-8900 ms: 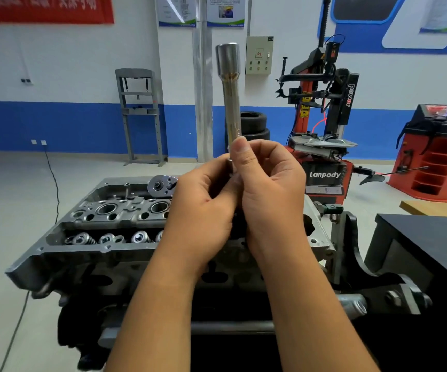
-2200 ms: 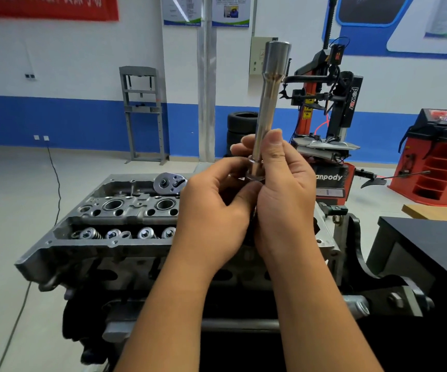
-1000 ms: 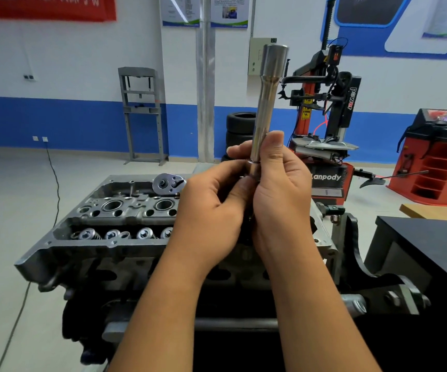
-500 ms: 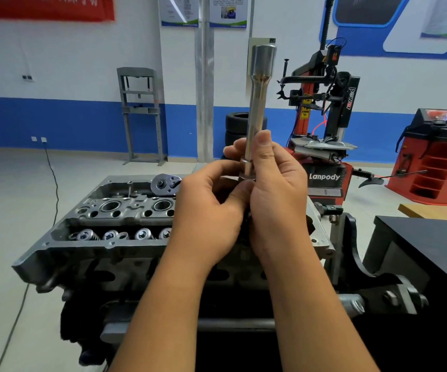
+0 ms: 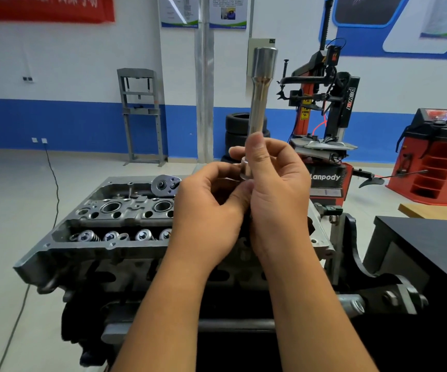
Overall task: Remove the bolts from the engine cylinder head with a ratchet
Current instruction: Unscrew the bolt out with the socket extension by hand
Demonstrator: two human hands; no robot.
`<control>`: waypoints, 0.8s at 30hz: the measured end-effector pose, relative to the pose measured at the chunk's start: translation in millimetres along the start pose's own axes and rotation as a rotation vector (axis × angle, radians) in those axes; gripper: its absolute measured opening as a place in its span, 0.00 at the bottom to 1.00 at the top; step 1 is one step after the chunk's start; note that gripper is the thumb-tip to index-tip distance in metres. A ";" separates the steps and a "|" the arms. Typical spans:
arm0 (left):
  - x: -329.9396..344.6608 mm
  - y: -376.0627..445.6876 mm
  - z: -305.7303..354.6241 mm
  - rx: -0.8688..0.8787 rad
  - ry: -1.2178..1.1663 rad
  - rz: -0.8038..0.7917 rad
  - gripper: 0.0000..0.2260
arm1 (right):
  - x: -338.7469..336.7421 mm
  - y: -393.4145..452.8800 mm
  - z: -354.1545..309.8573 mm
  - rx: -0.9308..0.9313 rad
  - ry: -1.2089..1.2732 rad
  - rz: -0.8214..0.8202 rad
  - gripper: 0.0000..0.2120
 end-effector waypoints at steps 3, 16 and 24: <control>-0.6 -0.9 2.0 0.032 0.018 -0.010 0.08 | -1.7 0.5 -1.2 -0.024 -0.020 -0.006 0.18; -2.8 -0.4 2.1 0.035 0.015 0.031 0.07 | -0.4 1.1 -0.6 -0.031 -0.040 -0.015 0.11; 4.6 -0.4 4.8 0.015 -0.031 -0.108 0.10 | 0.0 5.1 4.7 -0.022 -0.076 -0.005 0.19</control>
Point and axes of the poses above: each hand's wrist, its own y-axis towards the middle knuckle, its own x-axis out of the palm, z = x × y, the point moved 8 cm from there along y, towards the middle knuckle, and after that the axes turned 6 degrees about y, right-handed, at the moved point
